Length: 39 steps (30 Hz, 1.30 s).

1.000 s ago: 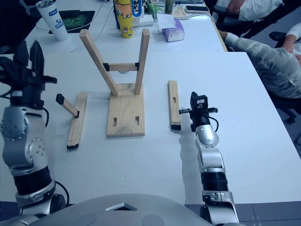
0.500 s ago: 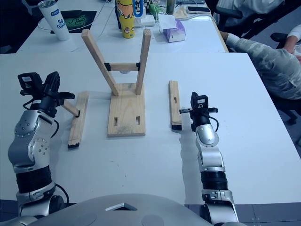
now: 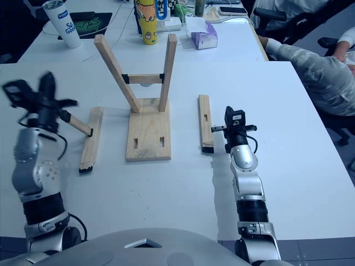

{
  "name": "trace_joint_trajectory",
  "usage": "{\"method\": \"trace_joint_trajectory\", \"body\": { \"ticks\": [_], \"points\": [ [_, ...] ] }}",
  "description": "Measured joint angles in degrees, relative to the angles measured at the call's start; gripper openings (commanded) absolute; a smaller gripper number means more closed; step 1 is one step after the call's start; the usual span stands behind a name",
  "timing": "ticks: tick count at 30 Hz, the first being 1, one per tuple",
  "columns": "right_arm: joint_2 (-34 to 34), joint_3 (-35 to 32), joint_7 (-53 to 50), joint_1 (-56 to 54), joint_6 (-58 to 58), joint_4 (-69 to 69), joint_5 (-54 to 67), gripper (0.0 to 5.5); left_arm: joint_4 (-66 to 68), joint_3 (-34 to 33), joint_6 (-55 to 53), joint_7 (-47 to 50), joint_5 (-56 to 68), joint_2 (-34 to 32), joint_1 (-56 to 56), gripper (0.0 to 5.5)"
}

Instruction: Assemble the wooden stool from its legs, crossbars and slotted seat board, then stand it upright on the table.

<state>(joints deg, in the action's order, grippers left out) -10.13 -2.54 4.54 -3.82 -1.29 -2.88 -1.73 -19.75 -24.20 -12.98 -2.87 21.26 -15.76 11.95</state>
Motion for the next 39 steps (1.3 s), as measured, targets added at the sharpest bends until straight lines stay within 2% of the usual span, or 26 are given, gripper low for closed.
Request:
{"method": "trace_joint_trajectory", "body": {
  "ticks": [3,7,13,19,25,33,39],
  "points": [
    [0.16,-0.03,-0.12,0.16,0.01,0.01,-0.01,0.00,-0.72,-3.97,0.84,0.20,1.87,-2.77,2.55,0.52],
    [0.69,-0.05,-0.65,0.90,0.01,0.17,-0.03,0.00,3.91,-6.84,-4.55,-0.82,3.55,-4.52,-1.68,1.11],
    [0.92,-0.55,-1.19,1.89,0.00,0.68,-0.05,0.00,8.87,-4.07,-17.95,-7.23,3.45,-7.07,-17.18,1.98],
    [0.91,-0.59,-1.24,2.68,-0.03,1.14,-0.11,0.00,2.48,-0.87,-26.46,-12.76,6.98,-8.08,-23.69,2.89],
    [0.87,-0.58,-1.23,2.74,-0.14,2.11,-0.12,0.00,-3.03,1.51,-32.12,-12.85,8.02,-8.13,-25.33,3.72],
    [0.80,-0.57,-1.20,2.66,-0.20,2.15,-0.12,0.00,-2.13,8.43,-32.11,-12.02,4.01,-7.98,-25.34,3.78],
    [0.57,-0.53,-0.98,1.63,-0.08,0.73,-0.12,0.00,1.15,10.27,-27.44,-12.01,-0.66,-8.08,-25.39,2.93]
  ]
}}
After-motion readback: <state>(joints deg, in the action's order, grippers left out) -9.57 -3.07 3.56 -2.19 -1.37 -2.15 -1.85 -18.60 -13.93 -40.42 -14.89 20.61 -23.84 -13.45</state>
